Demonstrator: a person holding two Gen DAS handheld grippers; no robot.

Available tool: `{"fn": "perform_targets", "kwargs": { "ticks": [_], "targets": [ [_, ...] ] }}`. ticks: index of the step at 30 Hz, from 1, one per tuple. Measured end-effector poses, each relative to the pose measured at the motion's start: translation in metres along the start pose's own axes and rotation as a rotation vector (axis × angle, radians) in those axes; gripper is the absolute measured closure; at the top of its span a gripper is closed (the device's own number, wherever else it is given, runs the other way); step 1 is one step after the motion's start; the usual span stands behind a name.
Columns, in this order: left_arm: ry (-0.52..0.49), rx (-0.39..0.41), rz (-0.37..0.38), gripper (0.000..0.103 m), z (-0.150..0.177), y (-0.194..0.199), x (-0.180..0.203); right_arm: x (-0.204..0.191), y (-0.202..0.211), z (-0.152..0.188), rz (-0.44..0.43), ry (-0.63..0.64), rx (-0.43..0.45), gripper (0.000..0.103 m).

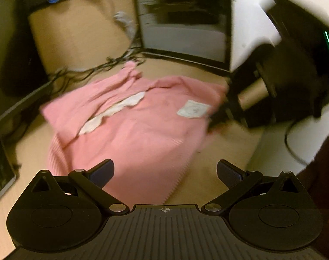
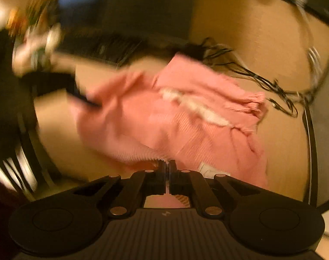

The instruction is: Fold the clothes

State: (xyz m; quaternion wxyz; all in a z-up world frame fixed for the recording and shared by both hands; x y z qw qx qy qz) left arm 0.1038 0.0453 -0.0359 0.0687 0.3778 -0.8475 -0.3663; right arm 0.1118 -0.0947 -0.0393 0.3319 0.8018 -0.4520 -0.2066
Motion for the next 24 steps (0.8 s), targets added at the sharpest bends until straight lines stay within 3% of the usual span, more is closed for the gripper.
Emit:
{"fn": "perform_targets", "kwargs": {
  "ticks": [2, 7, 8, 9, 10, 11, 13, 17, 19, 22, 24],
  "targets": [
    [-0.069, -0.004, -0.016, 0.0, -0.001, -0.009, 0.01, 0.008, 0.007, -0.007, -0.004, -0.042, 0.018, 0.101],
    [-0.206, -0.032, -0.118, 0.003, 0.0, -0.044, 0.007, 0.009, 0.008, -0.001, 0.037, -0.007, 0.017, 0.101],
    [-0.203, -0.034, -0.124, 0.01, -0.001, -0.046, 0.0, 0.008, 0.008, 0.002, 0.047, 0.001, 0.017, 0.1],
    [-0.197, -0.036, -0.13, 0.042, -0.001, -0.049, -0.006, 0.005, 0.008, 0.006, 0.06, 0.021, 0.019, 0.098],
    [-0.153, -0.04, -0.124, 0.07, -0.005, -0.048, -0.015, 0.001, 0.008, 0.011, 0.079, 0.05, 0.021, 0.089],
    [-0.106, -0.045, -0.118, 0.08, -0.008, -0.047, -0.024, -0.003, 0.006, 0.016, 0.099, 0.081, 0.021, 0.074],
    [0.007, -0.003, -0.083, 0.088, -0.015, -0.035, -0.04, -0.014, -0.001, 0.028, 0.127, 0.145, 0.013, 0.059],
    [0.143, 0.074, -0.046, 0.091, -0.029, -0.01, -0.065, -0.029, -0.027, 0.039, 0.182, 0.247, 0.001, 0.054],
    [0.18, 0.092, -0.037, 0.091, -0.035, -0.005, -0.073, -0.028, -0.026, 0.038, 0.185, 0.255, 0.001, 0.056],
    [0.211, 0.099, -0.033, 0.092, -0.038, 0.0, -0.078, -0.021, -0.007, 0.037, 0.14, 0.223, -0.009, 0.1],
    [0.23, 0.099, -0.029, 0.092, -0.037, 0.004, -0.079, -0.016, 0.006, 0.035, 0.11, 0.202, -0.015, 0.099]
  ]
}}
Point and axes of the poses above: each gripper's, at about its wrist camera, not at the fingertips, and y roughly against the way its jaws point, x to its right, z to its underside, the point moved 3 cm from there along -y, roughly the way its jaws point, and after that the axes turned 3 degrees about -y, right-handed, at the moved point
